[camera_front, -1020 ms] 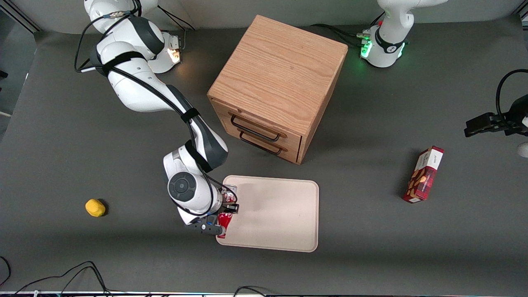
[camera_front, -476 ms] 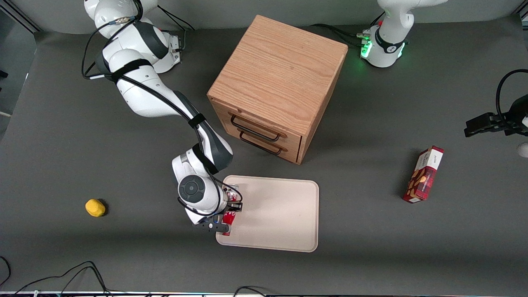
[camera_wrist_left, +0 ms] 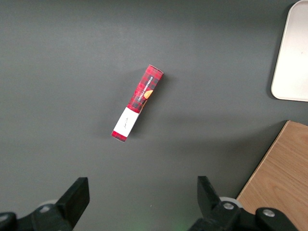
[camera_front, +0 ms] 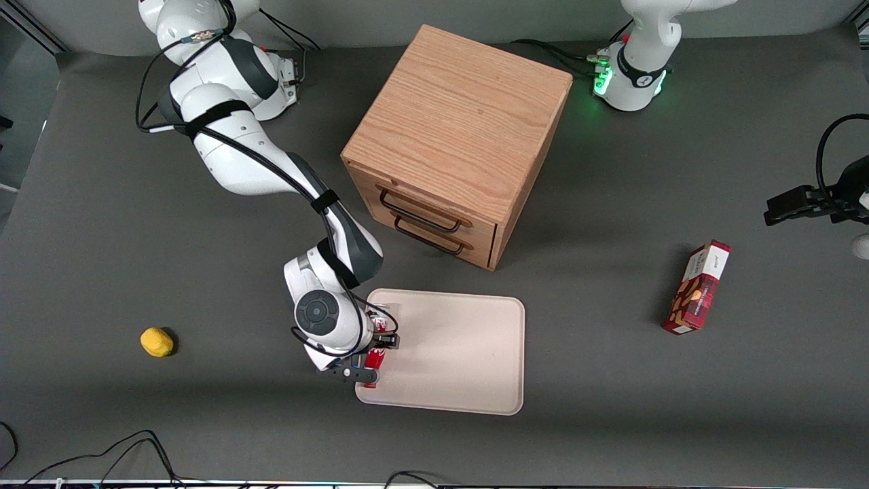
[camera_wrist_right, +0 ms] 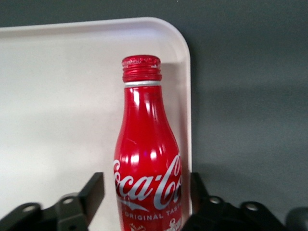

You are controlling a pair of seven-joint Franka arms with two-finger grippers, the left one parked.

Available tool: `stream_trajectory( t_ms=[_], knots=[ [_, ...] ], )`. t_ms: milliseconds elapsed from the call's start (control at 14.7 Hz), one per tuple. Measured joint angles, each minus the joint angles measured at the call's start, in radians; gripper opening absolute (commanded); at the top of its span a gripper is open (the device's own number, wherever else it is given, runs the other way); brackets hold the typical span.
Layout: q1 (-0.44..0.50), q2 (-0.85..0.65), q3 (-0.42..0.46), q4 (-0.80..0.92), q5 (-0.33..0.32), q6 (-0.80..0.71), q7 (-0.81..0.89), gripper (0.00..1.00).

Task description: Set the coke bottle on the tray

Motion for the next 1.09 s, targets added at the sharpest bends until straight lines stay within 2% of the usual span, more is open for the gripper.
stream_trajectory(
  t_ms=[680,884,1088],
  knots=[
    [-0.002,-0.006,-0.003,0.019,0.000,-0.016,-0.001,1.00],
    [-0.006,-0.071,-0.002,0.048,0.000,-0.150,0.000,1.00],
    [-0.058,-0.227,0.036,-0.003,0.017,-0.302,-0.001,1.00]
  ],
)
